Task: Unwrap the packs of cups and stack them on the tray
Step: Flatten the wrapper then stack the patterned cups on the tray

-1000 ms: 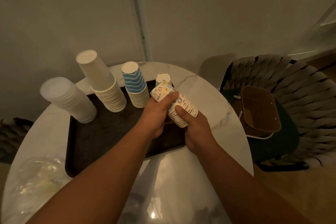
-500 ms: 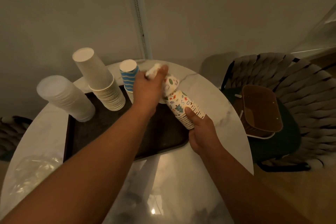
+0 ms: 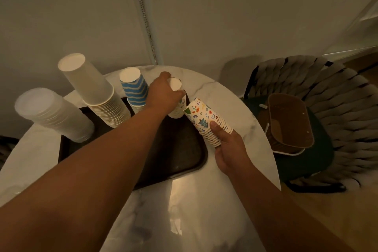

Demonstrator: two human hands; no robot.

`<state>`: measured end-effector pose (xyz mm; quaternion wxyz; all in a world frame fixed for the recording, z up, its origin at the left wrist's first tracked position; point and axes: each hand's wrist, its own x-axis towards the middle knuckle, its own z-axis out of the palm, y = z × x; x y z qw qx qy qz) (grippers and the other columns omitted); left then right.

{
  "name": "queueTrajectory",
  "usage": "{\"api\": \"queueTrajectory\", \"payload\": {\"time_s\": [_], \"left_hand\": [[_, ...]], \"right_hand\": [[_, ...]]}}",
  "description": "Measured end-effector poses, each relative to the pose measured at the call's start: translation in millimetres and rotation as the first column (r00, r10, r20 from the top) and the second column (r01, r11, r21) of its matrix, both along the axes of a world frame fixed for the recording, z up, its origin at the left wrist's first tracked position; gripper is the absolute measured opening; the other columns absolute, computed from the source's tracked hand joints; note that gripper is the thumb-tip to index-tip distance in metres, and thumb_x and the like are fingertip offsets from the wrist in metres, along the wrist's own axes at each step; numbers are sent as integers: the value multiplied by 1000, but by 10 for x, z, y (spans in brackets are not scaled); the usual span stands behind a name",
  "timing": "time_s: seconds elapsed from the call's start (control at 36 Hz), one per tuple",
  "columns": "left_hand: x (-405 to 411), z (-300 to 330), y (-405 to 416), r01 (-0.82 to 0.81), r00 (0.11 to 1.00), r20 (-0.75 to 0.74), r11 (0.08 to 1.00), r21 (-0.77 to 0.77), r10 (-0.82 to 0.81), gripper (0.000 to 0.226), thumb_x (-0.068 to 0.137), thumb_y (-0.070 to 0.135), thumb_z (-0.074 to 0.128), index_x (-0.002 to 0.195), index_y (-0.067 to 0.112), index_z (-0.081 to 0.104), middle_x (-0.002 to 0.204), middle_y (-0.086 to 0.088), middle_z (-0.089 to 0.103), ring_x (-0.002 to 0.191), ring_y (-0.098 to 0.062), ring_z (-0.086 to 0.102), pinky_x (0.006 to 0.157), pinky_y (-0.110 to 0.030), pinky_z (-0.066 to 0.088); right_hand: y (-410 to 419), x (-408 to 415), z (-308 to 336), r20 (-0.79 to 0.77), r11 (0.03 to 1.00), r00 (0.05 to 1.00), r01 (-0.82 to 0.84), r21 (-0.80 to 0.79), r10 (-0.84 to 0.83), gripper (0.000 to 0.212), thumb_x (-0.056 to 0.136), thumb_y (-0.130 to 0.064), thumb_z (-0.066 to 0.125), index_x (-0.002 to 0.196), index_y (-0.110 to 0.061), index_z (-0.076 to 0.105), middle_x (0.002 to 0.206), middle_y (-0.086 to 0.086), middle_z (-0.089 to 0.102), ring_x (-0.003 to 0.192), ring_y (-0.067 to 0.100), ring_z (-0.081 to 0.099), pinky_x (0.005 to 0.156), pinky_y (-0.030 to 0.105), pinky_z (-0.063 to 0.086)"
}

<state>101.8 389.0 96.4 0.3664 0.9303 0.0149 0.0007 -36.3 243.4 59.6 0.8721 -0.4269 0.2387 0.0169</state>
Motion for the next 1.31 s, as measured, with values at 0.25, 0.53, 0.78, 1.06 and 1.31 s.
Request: {"api": "queueTrajectory", "payload": {"time_s": [0.25, 0.53, 0.78, 1.06, 1.31], "left_hand": [[-143, 80, -54, -30, 986, 159, 994, -104, 46, 63, 91, 43, 64, 142, 13, 44, 147, -6, 45, 135, -21, 41, 113, -35, 34], [-633, 129, -46, -20, 954, -279, 910, -414, -106, 58, 82, 50, 71, 130, 21, 53, 126, -2, 62, 101, -21, 67, 68, -42, 62], [-699, 138, 34, -78, 961, -275, 915, -395, -37, 51, 81, 48, 74, 120, 20, 55, 114, 1, 65, 95, -16, 67, 72, -41, 62], [-353, 607, 74, -59, 997, 37, 977, -204, 68, 64, 82, 53, 71, 131, 16, 53, 124, -2, 61, 102, -14, 59, 90, -33, 52], [-81, 583, 34, 109, 973, 184, 979, 172, -140, 61, 86, 32, 70, 138, 14, 45, 135, -12, 47, 119, -31, 51, 94, -37, 43]], "right_hand": [[-13, 5, -31, -22, 1000, 1000, -4, -5, 4, 39, 71, -19, 72, 109, -18, 64, 108, 6, 73, 100, 21, 70, 82, 32, 56], [153, 41, 86, -32, 1000, 999, -20, 15, 21, 55, 68, -26, 73, 120, -13, 60, 113, 10, 70, 105, 26, 67, 81, 33, 55], [240, -7, 117, -10, 999, 999, -44, 23, 44, 44, 70, -27, 69, 112, -14, 62, 103, 8, 72, 96, 22, 70, 78, 30, 56], [111, 33, 143, 30, 997, 1000, -10, 78, 8, 15, 91, -10, 57, 105, -12, 62, 95, 6, 75, 89, 18, 72, 75, 27, 57], [14, 22, 70, -7, 998, 1000, 3, 62, -3, 16, 90, -13, 60, 104, -18, 61, 95, 1, 75, 93, 19, 71, 77, 29, 55]]}}
